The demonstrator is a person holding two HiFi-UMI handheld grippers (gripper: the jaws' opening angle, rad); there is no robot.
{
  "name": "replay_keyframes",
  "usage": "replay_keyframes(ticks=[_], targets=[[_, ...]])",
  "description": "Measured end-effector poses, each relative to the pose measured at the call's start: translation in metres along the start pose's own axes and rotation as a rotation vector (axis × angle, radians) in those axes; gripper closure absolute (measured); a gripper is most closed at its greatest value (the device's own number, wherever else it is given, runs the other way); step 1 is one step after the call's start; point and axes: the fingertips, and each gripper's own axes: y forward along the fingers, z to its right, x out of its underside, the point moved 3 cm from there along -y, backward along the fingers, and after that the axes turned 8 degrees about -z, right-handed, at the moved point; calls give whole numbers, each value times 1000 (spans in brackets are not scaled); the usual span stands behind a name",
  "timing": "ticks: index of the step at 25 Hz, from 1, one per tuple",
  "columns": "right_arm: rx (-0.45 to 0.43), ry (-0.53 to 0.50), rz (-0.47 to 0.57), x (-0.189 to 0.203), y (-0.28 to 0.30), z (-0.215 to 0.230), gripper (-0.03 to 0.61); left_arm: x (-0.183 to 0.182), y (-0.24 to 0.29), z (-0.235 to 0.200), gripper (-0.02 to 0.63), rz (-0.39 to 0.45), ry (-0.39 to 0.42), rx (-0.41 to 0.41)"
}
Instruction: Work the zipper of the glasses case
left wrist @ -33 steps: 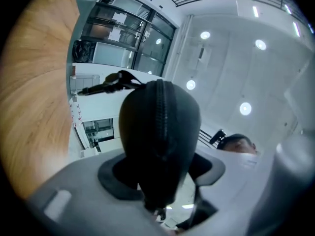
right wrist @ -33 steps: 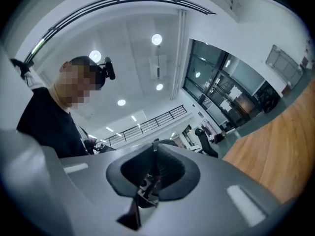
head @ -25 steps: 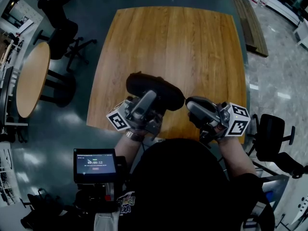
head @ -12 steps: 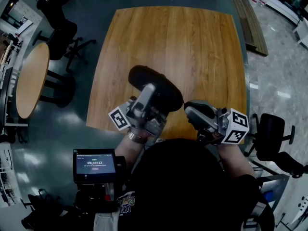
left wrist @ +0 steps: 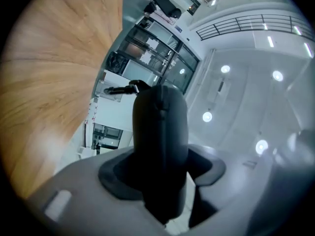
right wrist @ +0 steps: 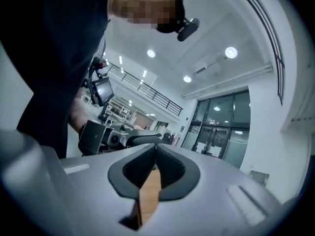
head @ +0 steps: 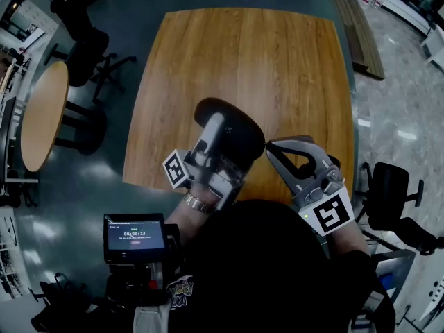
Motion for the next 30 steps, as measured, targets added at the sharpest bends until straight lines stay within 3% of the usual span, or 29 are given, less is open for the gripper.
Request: replay_keyframes(ticks=[2,4,9,12,16,20,27,29,30], targets=[[-2,-68,-15,0,0,-2,578,0,0,-4,359,-1,-27,-3],[-24,-68,-28,2,0,-2,572,0,0,-6,360,-2,-32,-14],[-29,36,-49,12,-2,-3,574,-6,4,-1,362,45,90,-67],[-40,-7,-70,16,6,-20,574,-15,5,-3,362,115,87,-71],[-85,-5,-97,23,20,-37,574,-12,9,-8,361,142,112,-111],[-120,54,-133,34,26,-40,574,-11,6,-11,362,135,239,-197],[-112,81,-153,43,23,-41,571,-11,0,-21,360,130,250,-233],[-80,150,-138,45,17,-37,561,-12,-2,-22,360,132,282,-250],[-44,222,-123,45,13,-31,503,-12,-4,-22,360,132,304,-262]])
